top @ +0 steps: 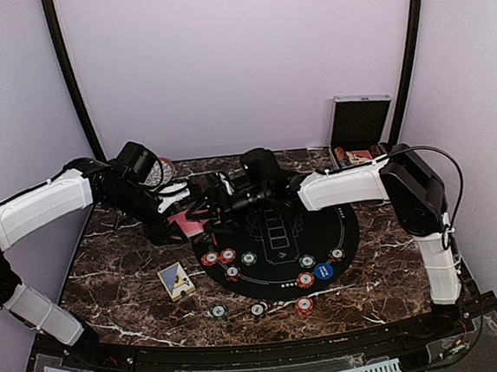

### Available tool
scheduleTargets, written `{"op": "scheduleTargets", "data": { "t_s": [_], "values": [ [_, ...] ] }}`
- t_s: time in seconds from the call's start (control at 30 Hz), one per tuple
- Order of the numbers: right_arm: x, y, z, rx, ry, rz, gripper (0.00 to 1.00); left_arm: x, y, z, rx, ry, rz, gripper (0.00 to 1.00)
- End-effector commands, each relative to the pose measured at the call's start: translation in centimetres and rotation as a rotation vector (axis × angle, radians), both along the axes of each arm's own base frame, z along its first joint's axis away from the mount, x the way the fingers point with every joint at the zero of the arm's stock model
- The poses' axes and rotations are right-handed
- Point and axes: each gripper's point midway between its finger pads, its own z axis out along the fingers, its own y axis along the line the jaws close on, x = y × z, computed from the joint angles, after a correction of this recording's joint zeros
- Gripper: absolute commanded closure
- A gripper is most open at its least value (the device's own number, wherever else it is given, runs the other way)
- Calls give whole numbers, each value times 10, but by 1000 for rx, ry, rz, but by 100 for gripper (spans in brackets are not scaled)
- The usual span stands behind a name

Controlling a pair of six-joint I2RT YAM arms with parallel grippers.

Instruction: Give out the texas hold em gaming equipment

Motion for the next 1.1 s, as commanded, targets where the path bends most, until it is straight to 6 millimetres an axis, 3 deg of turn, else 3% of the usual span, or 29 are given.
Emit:
{"op": "scheduleTargets", "data": {
  "t_s": [0.0,0.47,0.73,1.07],
  "values": [
    [-5,18,9,50,-14,35,15,2,-6,11,-33,1,-7,100],
    [-2,40,-12,10,22,45,16,1,-8,15,-49,6,-11,100],
    [13,21,-39,-84,30,-20,19,-1,-7,16,-48,1,-12,100],
    [20,2,-34,-81,24,-46,26,-2,-7,16,-49,3,-14,100]
  ]
}}
